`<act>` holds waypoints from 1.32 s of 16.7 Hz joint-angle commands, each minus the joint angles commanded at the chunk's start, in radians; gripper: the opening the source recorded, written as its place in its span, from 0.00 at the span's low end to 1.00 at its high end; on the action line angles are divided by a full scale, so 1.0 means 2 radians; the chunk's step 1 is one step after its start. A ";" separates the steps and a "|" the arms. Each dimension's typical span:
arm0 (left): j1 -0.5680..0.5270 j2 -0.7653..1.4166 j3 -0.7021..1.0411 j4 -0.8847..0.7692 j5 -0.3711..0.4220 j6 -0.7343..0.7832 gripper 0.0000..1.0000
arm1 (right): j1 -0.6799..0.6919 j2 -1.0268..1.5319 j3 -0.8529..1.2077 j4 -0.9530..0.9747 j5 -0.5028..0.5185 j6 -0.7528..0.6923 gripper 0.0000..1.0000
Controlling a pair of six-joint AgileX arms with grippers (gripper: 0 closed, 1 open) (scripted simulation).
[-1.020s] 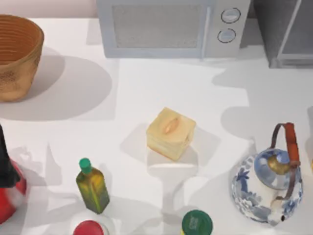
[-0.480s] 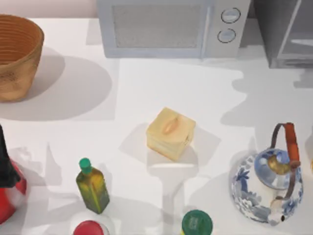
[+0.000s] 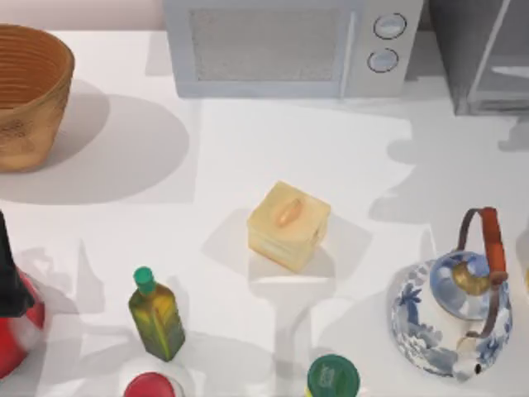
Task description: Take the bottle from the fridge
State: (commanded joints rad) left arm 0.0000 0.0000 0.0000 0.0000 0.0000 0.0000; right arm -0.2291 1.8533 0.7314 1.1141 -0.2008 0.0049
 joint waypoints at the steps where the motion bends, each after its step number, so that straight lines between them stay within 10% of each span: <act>1: 0.000 0.000 0.000 0.000 0.000 0.000 1.00 | 0.001 -0.011 -0.004 -0.007 0.001 0.000 0.00; 22: 0.000 0.000 0.000 0.000 0.000 0.000 1.00 | 0.105 -0.870 -0.336 -0.513 0.093 -0.002 0.00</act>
State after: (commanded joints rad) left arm 0.0000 0.0000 0.0000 0.0000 0.0000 0.0000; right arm -0.0187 0.1137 0.0584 0.0890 -0.0156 0.0007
